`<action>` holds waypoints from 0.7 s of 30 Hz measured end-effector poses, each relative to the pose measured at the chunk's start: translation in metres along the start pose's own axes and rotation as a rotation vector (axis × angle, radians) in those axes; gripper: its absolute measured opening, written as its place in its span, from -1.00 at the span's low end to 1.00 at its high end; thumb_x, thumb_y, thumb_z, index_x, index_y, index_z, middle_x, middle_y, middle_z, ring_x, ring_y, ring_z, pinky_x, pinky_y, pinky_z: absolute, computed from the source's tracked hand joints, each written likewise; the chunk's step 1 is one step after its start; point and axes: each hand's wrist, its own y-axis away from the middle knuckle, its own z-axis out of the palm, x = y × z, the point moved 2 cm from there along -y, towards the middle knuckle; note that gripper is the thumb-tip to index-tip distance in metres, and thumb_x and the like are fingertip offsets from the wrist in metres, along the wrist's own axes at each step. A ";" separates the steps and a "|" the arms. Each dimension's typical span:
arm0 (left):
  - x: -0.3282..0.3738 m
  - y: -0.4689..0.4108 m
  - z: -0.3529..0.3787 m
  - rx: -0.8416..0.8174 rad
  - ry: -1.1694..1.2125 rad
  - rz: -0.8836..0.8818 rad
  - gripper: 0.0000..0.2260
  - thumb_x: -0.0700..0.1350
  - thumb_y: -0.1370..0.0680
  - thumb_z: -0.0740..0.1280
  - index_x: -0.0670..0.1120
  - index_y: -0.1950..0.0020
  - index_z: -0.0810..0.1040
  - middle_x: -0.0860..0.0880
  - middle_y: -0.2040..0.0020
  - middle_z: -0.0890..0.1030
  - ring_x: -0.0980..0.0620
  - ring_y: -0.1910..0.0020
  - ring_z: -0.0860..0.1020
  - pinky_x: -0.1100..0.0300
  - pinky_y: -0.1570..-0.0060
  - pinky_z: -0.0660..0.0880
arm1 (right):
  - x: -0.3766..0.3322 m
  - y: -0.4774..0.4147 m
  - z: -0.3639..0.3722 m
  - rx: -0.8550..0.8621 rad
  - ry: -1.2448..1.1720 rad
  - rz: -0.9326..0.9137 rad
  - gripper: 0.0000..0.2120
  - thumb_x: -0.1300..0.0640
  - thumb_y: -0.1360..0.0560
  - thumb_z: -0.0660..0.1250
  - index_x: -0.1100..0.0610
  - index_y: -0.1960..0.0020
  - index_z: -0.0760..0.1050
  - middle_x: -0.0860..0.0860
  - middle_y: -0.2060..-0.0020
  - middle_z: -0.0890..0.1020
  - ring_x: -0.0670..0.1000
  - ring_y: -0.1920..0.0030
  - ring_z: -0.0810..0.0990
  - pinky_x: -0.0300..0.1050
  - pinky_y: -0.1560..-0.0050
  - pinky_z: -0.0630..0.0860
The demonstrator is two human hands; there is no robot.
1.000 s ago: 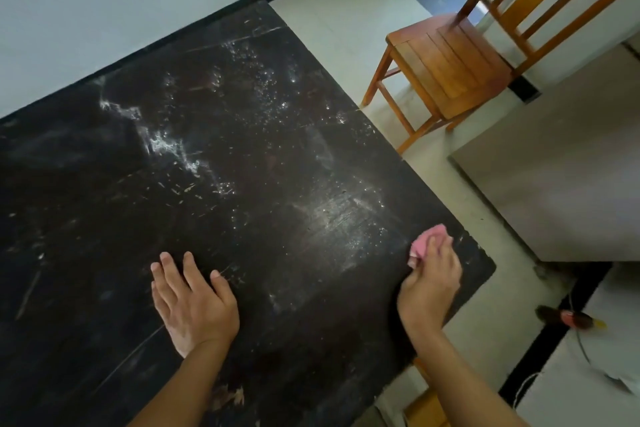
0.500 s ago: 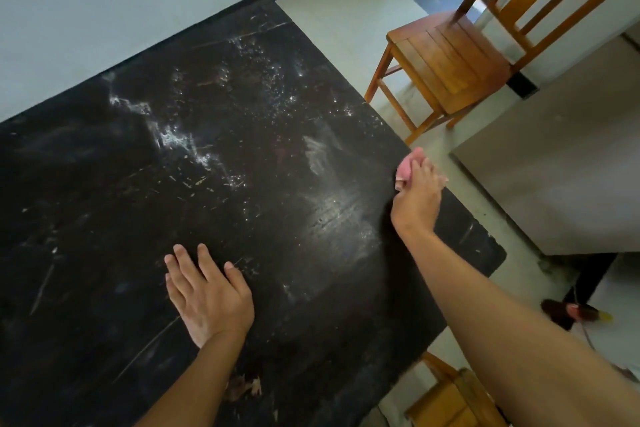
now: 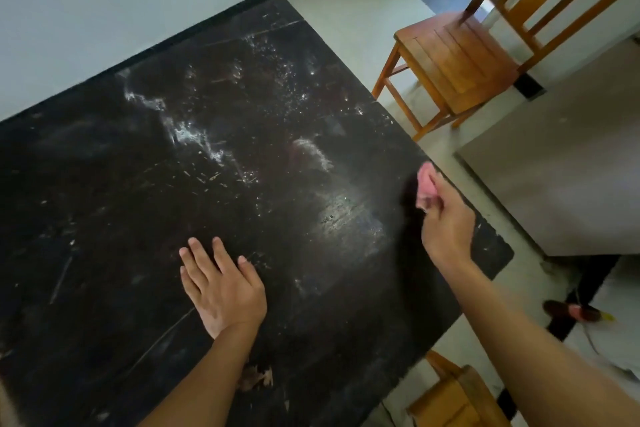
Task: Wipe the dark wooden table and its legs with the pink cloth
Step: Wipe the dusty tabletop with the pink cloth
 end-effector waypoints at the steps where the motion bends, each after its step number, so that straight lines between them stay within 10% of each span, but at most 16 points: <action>1: 0.000 0.001 0.000 0.000 0.001 -0.001 -0.51 -0.02 -0.62 0.12 -0.19 -0.51 0.20 -0.25 -0.56 0.04 -0.20 -0.55 -0.07 -0.11 -0.50 -0.07 | 0.019 0.022 0.003 0.026 0.011 0.057 -0.53 0.36 -0.59 0.20 0.09 -0.45 0.37 0.02 -0.29 0.53 -0.01 -0.23 0.51 -0.13 -0.26 0.40; 5: 0.000 0.001 -0.001 0.007 -0.003 0.003 -0.51 -0.03 -0.62 0.13 -0.20 -0.50 0.21 -0.26 -0.56 0.06 -0.21 -0.55 -0.05 -0.12 -0.50 -0.06 | 0.025 0.080 0.062 0.093 0.010 0.079 -0.33 0.53 -0.49 0.19 0.11 -0.51 0.24 -0.03 -0.51 0.25 -0.02 -0.53 0.18 -0.14 -0.52 0.14; 14: -0.002 0.000 -0.001 0.030 0.000 0.021 -0.52 -0.04 -0.61 0.16 -0.21 -0.49 0.25 -0.27 -0.54 0.11 -0.23 -0.54 0.01 -0.15 -0.50 0.00 | -0.128 -0.012 0.112 -0.300 -0.392 0.007 -0.70 0.30 -0.57 0.26 0.03 -0.18 0.62 -0.23 0.07 0.59 -0.12 -0.01 0.58 -0.08 -0.13 0.58; 21: -0.003 0.002 0.001 -0.001 0.004 0.012 -0.51 -0.03 -0.61 0.15 -0.20 -0.50 0.24 -0.27 -0.55 0.09 -0.23 -0.54 -0.01 -0.15 -0.50 0.00 | -0.017 0.049 0.057 -0.026 0.033 0.077 -0.58 0.35 -0.59 0.20 0.14 -0.42 0.41 0.07 -0.39 0.46 0.08 -0.39 0.43 -0.06 -0.44 0.31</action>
